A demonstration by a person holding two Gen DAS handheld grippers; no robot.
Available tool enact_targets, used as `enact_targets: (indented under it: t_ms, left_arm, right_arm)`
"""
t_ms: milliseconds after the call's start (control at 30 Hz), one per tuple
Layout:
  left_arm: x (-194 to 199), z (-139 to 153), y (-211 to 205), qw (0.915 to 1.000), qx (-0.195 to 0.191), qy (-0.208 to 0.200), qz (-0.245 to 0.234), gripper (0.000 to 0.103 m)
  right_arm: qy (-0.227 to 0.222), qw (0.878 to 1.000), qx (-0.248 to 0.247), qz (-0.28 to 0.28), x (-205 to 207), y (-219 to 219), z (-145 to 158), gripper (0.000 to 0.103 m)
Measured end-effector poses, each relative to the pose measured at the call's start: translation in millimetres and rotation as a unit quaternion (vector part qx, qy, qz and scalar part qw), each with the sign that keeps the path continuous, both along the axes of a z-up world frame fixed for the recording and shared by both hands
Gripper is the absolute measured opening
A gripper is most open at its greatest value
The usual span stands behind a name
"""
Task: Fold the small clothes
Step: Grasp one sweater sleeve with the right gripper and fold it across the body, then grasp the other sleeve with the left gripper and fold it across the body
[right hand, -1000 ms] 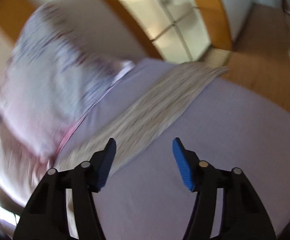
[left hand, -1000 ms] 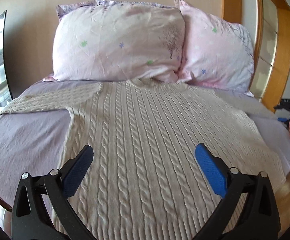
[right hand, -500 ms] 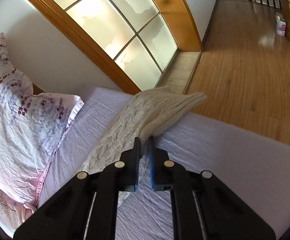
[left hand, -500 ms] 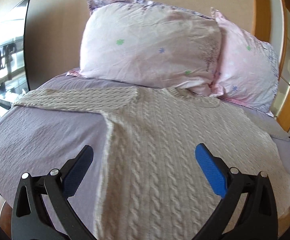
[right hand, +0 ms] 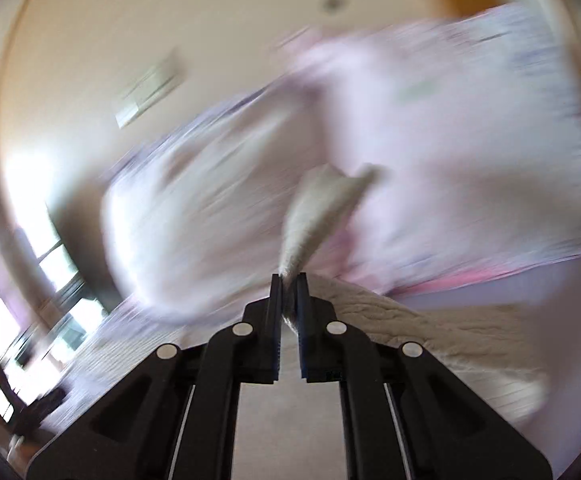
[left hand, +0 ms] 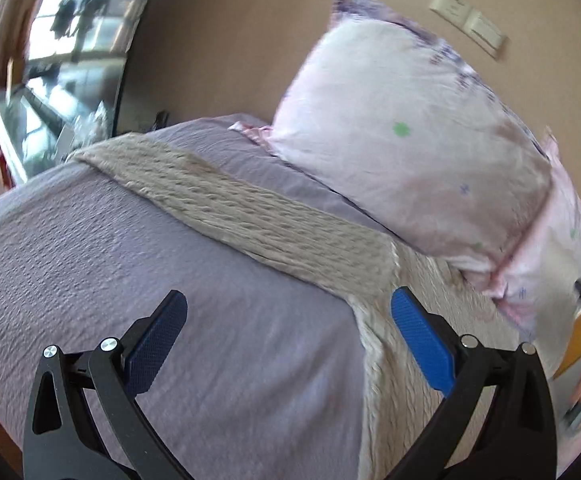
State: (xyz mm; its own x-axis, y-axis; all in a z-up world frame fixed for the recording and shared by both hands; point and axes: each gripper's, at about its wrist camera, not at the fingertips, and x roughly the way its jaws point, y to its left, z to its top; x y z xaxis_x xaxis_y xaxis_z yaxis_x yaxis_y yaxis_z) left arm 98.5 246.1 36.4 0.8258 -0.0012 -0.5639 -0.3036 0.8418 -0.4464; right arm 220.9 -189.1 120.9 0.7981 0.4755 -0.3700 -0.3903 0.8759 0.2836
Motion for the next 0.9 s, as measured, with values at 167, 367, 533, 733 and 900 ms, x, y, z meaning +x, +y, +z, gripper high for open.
enact_targets:
  t_ms: [167,367,533,733,900]
  left_arm:
    - [21.3,-9.9,45.5,0.9975,-0.051,0.025,0.043,0.102]
    - [41.1,-28.1,106.4,0.9863,-0.136,0.042,0.083,0.088]
    - [51.7,-34.0,150.7,0.9748,-0.188,0.019,0.119,0.075]
    - [80.1,-36.0,192.4,0.9685,-0.193,0.04,0.152,0.047]
    - [99.7,-9.9,175.6,0.9812,-0.081,0.089,0.151,0.007]
  right_arm:
    - [0.092,0.989,-0.063,0.095,8.3,84.4,-51.9,0.048]
    - [0.052,0.997,-0.033,0.049,-11.0,37.3,-36.6,0.079]
    - [0.059,0.998,-0.026,0.017,-21.8,2.9,-40.4,0.082]
    - [0.067,0.998,-0.011,-0.005,-24.9,-23.6,-50.2,0.082]
    - [0.062,0.998,-0.001,-0.022,-37.1,-50.5,-50.8,0.082]
